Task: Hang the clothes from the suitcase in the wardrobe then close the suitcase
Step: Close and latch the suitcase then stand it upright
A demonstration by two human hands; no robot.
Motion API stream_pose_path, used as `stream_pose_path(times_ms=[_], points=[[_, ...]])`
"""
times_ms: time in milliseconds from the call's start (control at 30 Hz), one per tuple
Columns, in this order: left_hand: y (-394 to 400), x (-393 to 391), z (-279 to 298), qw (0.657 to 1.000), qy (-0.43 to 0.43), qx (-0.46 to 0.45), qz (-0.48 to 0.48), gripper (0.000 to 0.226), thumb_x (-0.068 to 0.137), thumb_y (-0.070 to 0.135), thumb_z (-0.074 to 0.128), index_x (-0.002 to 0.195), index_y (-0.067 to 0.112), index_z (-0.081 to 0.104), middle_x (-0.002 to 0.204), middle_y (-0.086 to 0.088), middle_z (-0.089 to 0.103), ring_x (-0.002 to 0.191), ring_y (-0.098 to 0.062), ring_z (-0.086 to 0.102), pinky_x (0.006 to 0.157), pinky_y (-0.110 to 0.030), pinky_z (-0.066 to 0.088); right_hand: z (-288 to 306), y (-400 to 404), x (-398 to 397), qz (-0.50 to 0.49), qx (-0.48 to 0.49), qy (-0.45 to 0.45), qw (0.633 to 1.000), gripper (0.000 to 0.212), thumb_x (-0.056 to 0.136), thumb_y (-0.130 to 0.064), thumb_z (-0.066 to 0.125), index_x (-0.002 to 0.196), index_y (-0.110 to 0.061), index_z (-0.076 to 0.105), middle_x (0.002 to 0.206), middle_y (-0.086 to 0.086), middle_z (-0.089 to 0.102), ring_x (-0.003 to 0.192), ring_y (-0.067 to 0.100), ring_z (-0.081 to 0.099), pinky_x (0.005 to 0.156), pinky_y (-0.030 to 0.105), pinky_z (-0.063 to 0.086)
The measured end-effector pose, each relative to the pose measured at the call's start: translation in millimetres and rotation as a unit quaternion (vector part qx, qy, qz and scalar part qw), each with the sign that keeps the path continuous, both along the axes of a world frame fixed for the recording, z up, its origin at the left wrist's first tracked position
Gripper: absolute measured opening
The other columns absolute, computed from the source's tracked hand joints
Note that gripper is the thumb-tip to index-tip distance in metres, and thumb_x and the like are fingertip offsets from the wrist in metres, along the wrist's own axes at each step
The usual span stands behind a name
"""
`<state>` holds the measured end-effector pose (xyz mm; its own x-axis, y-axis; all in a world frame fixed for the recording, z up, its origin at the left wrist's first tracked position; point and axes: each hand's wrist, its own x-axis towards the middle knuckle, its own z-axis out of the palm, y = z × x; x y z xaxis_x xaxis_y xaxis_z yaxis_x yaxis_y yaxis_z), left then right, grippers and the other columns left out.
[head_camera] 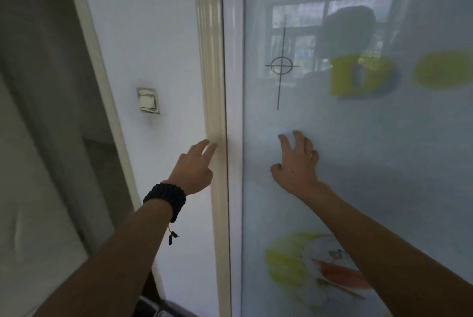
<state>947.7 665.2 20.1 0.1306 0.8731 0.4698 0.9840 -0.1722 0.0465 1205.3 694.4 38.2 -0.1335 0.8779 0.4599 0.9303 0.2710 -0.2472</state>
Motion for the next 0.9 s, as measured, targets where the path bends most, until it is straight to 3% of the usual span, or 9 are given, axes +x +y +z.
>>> stream_pose_path(times_ms=[100,200,333,500,600,900], points=[[-47,-46,-12,0.995,0.0,-0.035,0.093,0.069,0.084,0.012,0.053,0.149,0.017,0.03,0.153,-0.008,0.03,0.138,-0.029,0.031,0.098,-0.05,0.041,-20,-1,-42,0.113,-0.066,0.02,0.991,0.072,0.087,-0.025,0.056,0.15,-0.02,0.022,0.157,0.015,0.011,0.142,0.035,0.014,0.112,0.053,0.017],[-112,-91,-42,0.985,-0.048,-0.067,0.153,0.058,0.086,0.009,0.05,0.142,0.012,0.039,0.144,-0.013,0.04,0.134,-0.033,0.036,0.103,-0.051,0.039,-51,-11,-95,0.228,-0.143,0.028,0.963,0.065,0.088,-0.024,0.056,0.147,-0.017,0.032,0.153,0.015,0.025,0.138,0.034,0.028,0.112,0.045,0.028],[-218,-130,-92,0.944,-0.09,-0.117,0.295,0.059,0.089,0.014,0.048,0.146,0.009,0.034,0.148,-0.012,0.036,0.135,-0.033,0.032,0.103,-0.053,0.038,-90,-54,-177,0.37,-0.216,-0.014,0.903,0.047,0.088,-0.018,0.057,0.133,-0.006,0.051,0.131,0.018,0.049,0.12,0.033,0.05,0.094,0.031,0.04],[-347,-156,-162,0.871,-0.16,-0.18,0.428,0.061,0.09,0.015,0.048,0.148,0.01,0.029,0.144,-0.012,0.04,0.133,-0.031,0.034,0.104,-0.049,0.039,-151,-149,-272,0.509,-0.296,-0.077,0.805,0.039,0.087,-0.018,0.059,0.124,-0.006,0.059,0.125,0.014,0.058,0.114,0.028,0.056,0.094,0.03,0.045],[-390,-172,-194,0.842,-0.202,-0.186,0.464,0.059,0.091,0.013,0.048,0.147,0.007,0.031,0.141,-0.014,0.044,0.13,-0.031,0.037,0.103,-0.045,0.04,-176,-182,-318,0.552,-0.317,-0.11,0.764,0.041,0.088,-0.021,0.059,0.126,-0.008,0.059,0.128,0.012,0.058,0.115,0.026,0.056,0.087,0.022,0.04],[-423,-251,-241,0.81,-0.267,-0.188,0.487,0.056,0.092,0.01,0.047,0.146,0.008,0.033,0.136,-0.013,0.049,0.126,-0.028,0.045,0.099,-0.036,0.043,-215,-204,-417,0.56,-0.359,-0.133,0.735,0.036,0.091,-0.017,0.057,0.126,-0.009,0.059,0.127,0.01,0.06,0.114,0.024,0.056,0.096,0.028,0.044]])
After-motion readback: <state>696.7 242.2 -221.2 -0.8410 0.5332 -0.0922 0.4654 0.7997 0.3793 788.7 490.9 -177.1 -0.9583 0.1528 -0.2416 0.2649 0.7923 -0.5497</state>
